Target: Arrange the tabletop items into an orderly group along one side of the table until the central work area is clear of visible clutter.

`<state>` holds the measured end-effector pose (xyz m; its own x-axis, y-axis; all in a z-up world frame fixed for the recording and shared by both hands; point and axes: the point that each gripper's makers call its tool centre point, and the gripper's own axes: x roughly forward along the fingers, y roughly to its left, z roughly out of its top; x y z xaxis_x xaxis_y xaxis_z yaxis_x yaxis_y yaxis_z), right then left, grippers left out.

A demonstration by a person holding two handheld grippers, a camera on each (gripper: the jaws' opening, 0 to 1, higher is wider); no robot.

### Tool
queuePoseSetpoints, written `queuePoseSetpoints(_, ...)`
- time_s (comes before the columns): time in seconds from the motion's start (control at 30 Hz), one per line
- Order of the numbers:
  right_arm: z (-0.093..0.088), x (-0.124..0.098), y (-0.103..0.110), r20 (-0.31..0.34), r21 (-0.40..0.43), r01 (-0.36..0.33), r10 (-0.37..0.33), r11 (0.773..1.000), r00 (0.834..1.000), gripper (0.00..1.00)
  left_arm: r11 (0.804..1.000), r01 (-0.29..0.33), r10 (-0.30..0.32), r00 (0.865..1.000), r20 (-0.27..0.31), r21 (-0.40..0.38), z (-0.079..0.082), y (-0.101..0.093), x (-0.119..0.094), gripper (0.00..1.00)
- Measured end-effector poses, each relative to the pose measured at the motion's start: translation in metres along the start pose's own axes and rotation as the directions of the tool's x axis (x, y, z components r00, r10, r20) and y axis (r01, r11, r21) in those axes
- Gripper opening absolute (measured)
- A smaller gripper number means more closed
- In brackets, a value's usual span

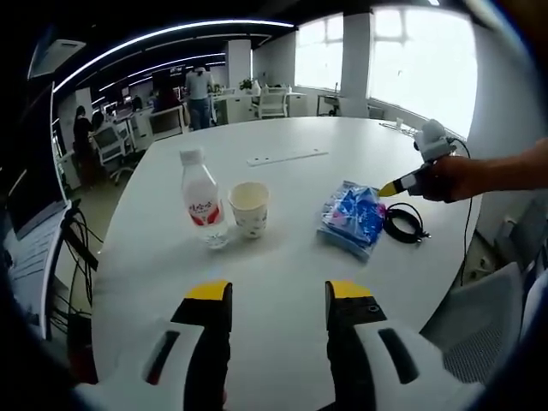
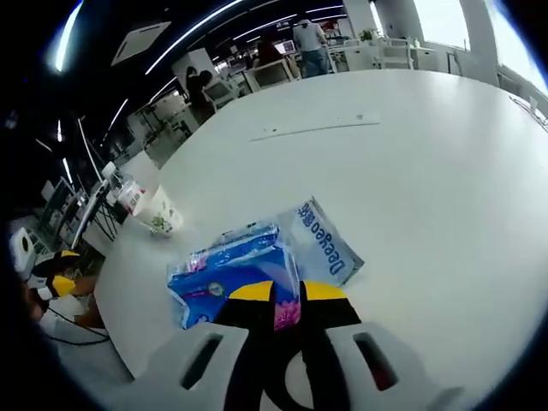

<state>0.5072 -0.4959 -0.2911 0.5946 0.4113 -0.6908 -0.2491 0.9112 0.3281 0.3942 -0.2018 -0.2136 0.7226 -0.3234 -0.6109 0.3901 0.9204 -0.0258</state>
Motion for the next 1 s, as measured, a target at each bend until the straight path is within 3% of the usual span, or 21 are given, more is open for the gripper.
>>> queuePoseSetpoints(0.37, -0.003, 0.008, 0.0, -0.025, -0.01, 0.004, -0.004, 1.0, 1.0, 0.06, 1.0, -0.014, 0.014, 1.0, -0.007, -0.011, -0.002, 0.007, -0.001, 0.43)
queuePoseSetpoints(0.47, -0.006, 0.009, 0.0, -0.04, -0.017, 0.003, -0.004, 1.0, 0.999, 0.0, 1.0, -0.014, 0.014, 1.0, -0.007, -0.015, -0.002, 0.007, -0.001, 0.43)
queuePoseSetpoints(0.77, -0.006, 0.002, 0.0, -0.037, -0.012, -0.007, 0.006, 1.0, 0.999, 0.0, 1.0, -0.012, 0.012, 1.0, -0.007, -0.014, -0.002, 0.005, 0.0, 0.42)
queuePoseSetpoints(1.0, -0.003, -0.009, -0.011, -0.018, 0.008, 0.009, -0.009, 1.0, 1.0, 0.0, 1.0, 0.0, 0.0, 1.0, -0.006, -0.011, -0.001, 0.001, 0.004, 0.42)
